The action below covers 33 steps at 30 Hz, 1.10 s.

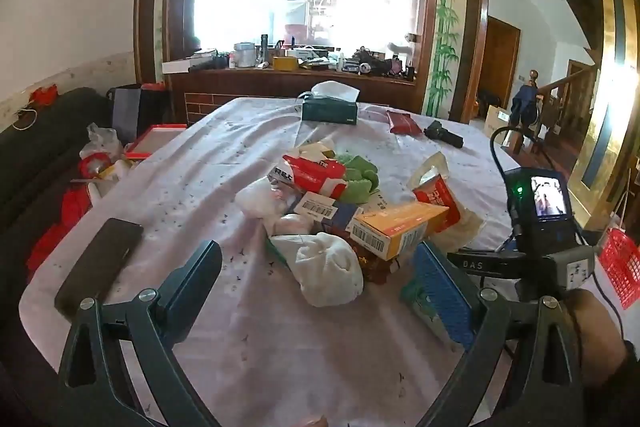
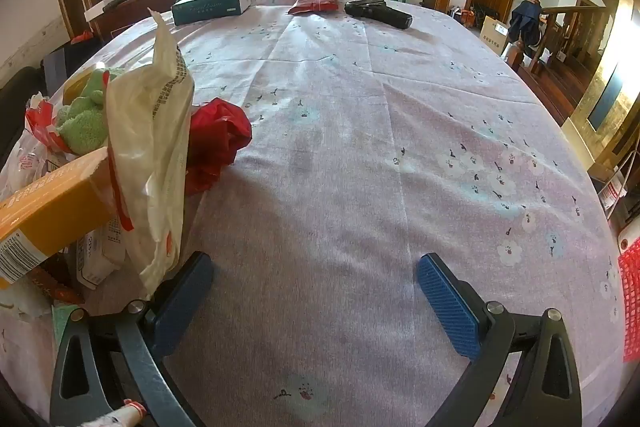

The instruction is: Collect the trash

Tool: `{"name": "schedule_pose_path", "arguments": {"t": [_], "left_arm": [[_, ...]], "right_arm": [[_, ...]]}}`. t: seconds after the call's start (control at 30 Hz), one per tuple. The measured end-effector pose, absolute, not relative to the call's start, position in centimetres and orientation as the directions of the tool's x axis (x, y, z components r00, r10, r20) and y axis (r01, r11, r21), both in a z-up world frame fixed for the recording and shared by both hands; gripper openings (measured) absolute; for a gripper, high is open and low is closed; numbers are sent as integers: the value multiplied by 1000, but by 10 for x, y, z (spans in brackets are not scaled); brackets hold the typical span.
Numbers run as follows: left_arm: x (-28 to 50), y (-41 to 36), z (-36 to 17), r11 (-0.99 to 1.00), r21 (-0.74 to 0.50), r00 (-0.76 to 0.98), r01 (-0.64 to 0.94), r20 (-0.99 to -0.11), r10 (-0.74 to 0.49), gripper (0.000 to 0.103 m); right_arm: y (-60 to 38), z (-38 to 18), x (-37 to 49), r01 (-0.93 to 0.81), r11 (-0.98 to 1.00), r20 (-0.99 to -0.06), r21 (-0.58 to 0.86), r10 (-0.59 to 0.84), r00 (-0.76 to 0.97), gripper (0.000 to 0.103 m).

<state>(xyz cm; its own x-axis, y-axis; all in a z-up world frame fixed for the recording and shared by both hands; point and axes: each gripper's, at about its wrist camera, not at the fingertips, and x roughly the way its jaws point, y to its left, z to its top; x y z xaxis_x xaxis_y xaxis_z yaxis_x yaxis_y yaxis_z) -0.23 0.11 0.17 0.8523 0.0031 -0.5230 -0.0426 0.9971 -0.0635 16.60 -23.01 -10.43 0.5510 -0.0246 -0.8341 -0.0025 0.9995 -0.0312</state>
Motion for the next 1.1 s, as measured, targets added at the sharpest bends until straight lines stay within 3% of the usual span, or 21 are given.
{"name": "schedule_pose_path", "arguments": {"t": [0.3, 0.7, 1.1], "left_arm": [[-14, 2, 18, 996, -62, 855, -70, -517, 28, 96], [-43, 3, 25, 996, -80, 861, -47, -509, 0, 96], [-86, 3, 40, 992, -127, 885, -21, -463, -41, 96]], "right_arm": [[-247, -89, 140, 47, 998, -842, 33, 2, 539, 101], [-248, 30, -54, 14, 1000, -546, 14, -4, 838, 102], [-219, 63, -123, -7, 999, -407, 37, 21, 913, 102]]}}
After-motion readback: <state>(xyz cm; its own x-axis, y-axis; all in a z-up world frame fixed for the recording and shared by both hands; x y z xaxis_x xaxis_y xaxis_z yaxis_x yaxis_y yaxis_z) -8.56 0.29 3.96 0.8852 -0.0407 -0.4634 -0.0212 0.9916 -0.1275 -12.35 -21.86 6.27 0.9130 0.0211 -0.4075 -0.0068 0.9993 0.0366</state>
